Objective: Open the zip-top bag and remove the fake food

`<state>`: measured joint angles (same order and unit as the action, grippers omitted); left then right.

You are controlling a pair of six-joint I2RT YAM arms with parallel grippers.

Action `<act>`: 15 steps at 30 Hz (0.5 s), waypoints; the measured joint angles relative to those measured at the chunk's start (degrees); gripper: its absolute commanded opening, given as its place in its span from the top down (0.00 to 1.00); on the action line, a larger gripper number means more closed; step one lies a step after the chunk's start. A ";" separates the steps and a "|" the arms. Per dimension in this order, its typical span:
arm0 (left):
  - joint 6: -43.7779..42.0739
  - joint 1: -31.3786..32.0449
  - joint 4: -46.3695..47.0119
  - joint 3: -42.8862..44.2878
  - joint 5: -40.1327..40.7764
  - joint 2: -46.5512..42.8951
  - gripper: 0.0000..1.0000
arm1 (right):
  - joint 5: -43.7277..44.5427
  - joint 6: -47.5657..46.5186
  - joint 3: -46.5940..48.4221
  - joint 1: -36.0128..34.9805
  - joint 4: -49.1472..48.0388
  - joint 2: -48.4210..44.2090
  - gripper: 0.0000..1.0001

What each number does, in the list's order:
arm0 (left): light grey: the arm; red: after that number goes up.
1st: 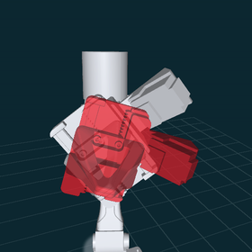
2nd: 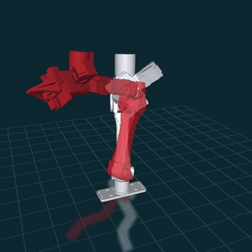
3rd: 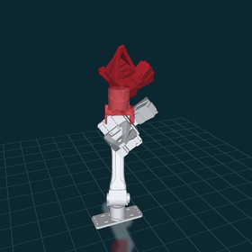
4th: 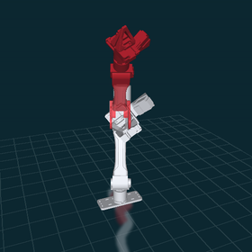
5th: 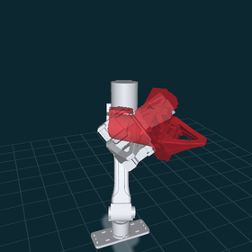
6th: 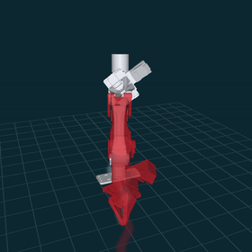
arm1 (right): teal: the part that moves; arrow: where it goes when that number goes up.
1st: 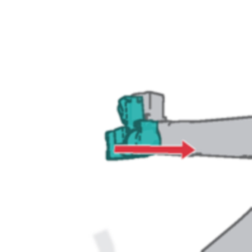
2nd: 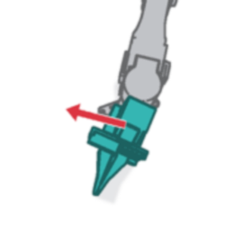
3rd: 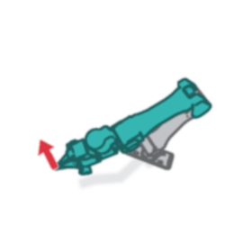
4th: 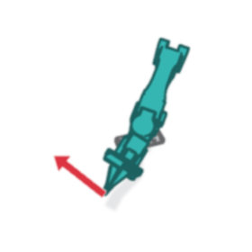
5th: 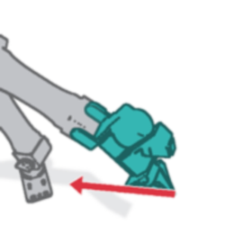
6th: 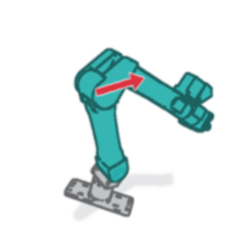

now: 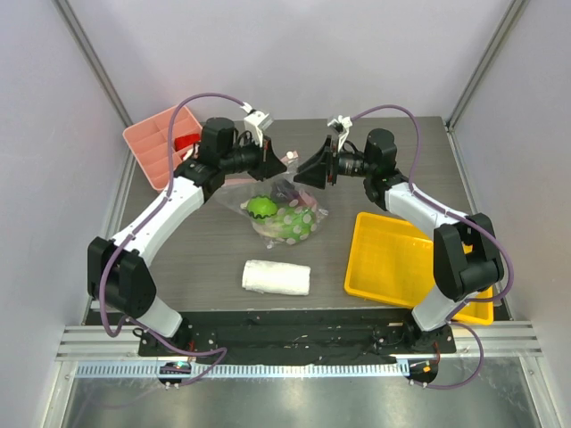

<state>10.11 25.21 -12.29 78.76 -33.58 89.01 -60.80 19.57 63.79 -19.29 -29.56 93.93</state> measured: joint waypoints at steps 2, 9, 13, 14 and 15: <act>0.09 -0.17 0.07 -0.15 -0.28 -0.20 1.00 | -0.22 0.31 0.02 -0.02 -0.20 0.15 0.48; 0.39 -0.22 1.88 -1.38 -2.60 -0.59 1.00 | -1.75 3.96 3.30 -0.11 -3.80 5.25 0.66; 0.35 -0.22 2.25 -1.38 -3.63 -0.61 0.66 | -2.69 6.12 4.37 -0.11 -6.08 6.75 0.99; 0.26 -0.26 2.40 -1.38 -3.63 -0.61 0.58 | -2.97 6.71 4.68 -0.13 -6.71 7.17 0.99; 0.70 -0.48 2.62 -1.38 -3.72 -0.61 0.50 | -3.08 7.32 4.92 -0.13 -7.19 7.45 0.99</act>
<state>10.81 24.73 -9.67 77.38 -37.30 88.40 -63.88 26.89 68.71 -19.42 -36.75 101.38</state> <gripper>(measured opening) 0.268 0.028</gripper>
